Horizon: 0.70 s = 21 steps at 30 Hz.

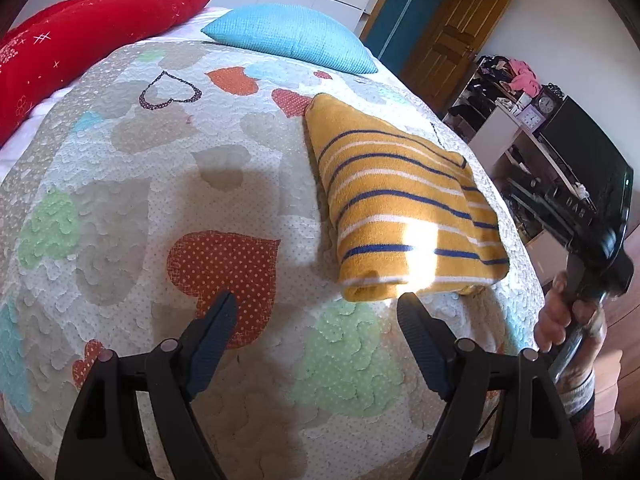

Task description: Fold small clothes

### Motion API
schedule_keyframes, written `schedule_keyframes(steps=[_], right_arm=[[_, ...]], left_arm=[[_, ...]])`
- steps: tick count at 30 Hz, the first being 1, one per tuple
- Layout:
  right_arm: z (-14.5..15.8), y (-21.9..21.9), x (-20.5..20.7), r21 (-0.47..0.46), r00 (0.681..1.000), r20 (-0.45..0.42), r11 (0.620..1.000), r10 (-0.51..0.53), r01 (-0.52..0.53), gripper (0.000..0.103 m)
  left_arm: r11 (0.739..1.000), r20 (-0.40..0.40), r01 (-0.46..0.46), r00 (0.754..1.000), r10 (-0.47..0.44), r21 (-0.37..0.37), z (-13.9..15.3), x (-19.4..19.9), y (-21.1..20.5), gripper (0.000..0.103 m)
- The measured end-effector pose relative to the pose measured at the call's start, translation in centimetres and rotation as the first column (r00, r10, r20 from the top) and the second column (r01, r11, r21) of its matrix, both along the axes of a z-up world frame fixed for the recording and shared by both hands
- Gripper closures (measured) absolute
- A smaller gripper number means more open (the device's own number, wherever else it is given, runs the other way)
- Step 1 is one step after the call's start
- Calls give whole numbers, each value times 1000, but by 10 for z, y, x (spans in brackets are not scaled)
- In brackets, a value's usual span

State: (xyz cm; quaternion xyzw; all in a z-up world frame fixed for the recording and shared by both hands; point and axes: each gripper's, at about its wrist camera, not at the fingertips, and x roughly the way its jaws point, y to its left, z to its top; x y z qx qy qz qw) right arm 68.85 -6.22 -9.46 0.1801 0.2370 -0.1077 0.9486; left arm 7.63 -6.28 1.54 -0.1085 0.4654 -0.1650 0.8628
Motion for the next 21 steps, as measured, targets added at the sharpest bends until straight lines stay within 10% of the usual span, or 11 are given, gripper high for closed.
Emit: schedule_keyframes(steps=[8, 16, 21], right_arm=[[-58, -13, 100, 144, 964, -214, 981, 158, -129, 54], [-41, -20, 45, 122, 992, -73, 988, 99, -90, 30], [-48, -43, 41, 193, 984, -132, 977, 118, -91, 26]], left_arm=[[999, -62, -39, 997, 39, 8, -18, -4, 8, 22], [998, -24, -69, 997, 68, -9, -3, 11, 26, 22], [989, 56, -77, 995, 84, -124, 10, 50, 30, 8]])
